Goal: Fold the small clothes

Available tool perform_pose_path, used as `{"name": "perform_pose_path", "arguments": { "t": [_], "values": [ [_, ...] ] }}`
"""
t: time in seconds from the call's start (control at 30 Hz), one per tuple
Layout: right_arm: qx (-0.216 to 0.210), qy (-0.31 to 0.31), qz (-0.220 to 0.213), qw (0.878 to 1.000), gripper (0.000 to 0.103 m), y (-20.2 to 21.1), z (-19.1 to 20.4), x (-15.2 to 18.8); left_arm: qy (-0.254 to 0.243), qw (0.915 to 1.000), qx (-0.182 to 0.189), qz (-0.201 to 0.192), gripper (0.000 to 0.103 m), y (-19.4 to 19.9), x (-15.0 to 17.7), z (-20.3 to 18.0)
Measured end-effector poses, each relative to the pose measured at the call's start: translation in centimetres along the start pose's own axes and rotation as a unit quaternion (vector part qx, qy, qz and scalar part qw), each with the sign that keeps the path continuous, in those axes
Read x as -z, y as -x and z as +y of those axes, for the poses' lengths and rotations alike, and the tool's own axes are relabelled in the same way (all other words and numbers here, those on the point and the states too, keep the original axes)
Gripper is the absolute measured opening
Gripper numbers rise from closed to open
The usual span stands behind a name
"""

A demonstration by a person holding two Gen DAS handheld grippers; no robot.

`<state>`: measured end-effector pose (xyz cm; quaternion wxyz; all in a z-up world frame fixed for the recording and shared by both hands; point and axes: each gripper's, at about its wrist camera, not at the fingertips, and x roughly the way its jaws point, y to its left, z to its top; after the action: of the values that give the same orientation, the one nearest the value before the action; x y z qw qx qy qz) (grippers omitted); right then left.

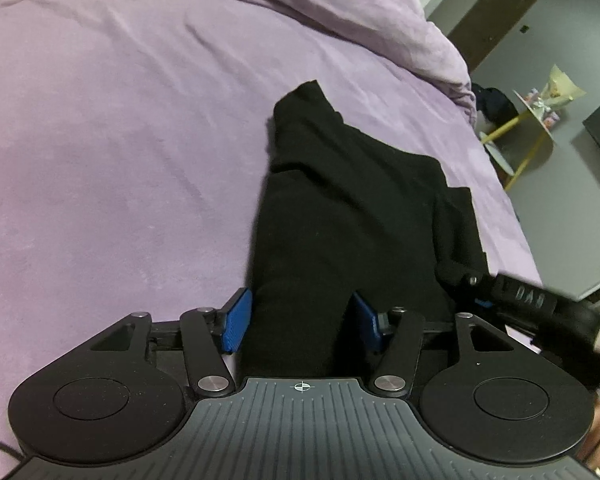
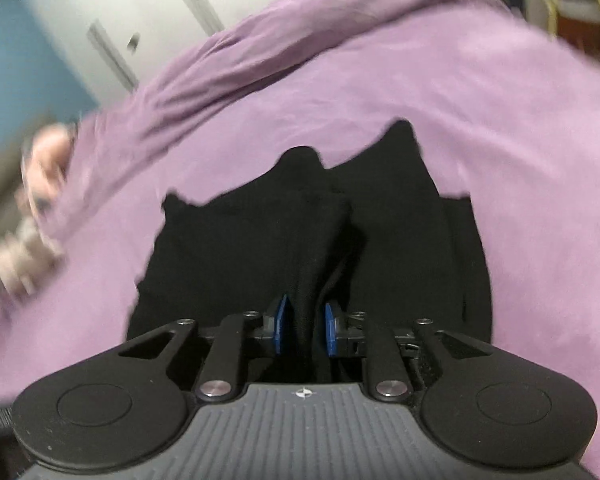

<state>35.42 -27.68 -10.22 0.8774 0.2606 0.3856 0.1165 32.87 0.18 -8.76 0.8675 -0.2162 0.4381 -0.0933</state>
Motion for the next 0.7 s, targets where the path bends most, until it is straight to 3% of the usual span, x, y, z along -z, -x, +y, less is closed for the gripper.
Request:
{"name": "perform_pose_path", "arguments": {
  "t": [0.07, 0.1, 0.13, 0.23, 0.3, 0.43, 0.6, 0.7],
  "values": [
    [0.004, 0.007, -0.001, 1.0, 0.016, -0.1, 0.3, 0.3, 0.004, 1.0, -0.003, -0.003, 0.06, 0.2, 0.2, -0.3],
    [0.02, 0.029, -0.004, 0.999, 0.009, 0.0, 1.0, 0.3, 0.0, 1.0, -0.009, -0.002, 0.06, 0.1, 0.3, -0.5],
    [0.046, 0.072, -0.01, 0.996, 0.008, 0.3, 2.2, 0.4, -0.006, 0.9998, -0.017, -0.002, 0.06, 0.1, 0.1, -0.9],
    [0.128, 0.191, -0.056, 0.972, 0.008, 1.7, 5.5, 0.9, -0.026, 0.9989, -0.038, -0.007, 0.06, 0.1, -0.3, -2.2],
    [0.175, 0.227, -0.072, 0.955, 0.008, 2.4, 6.0, 0.9, -0.045, 0.9977, -0.048, -0.015, 0.061, 0.1, -0.3, -3.3],
    [0.226, 0.228, -0.066, 0.945, 0.008, 2.3, 4.6, 0.4, -0.055, 0.9976, -0.04, -0.008, 0.061, -0.7, 0.0, -4.9],
    [0.254, 0.218, -0.049, 0.941, 0.008, 0.6, 2.9, 0.4, -0.087, 0.9947, -0.055, 0.0, 0.063, -1.6, 0.6, -6.2],
    [0.251, 0.213, -0.052, 0.943, 0.01, 0.6, 2.0, 0.7, -0.095, 0.9937, -0.059, 0.004, 0.063, -1.6, 0.9, -6.2]
  ]
}}
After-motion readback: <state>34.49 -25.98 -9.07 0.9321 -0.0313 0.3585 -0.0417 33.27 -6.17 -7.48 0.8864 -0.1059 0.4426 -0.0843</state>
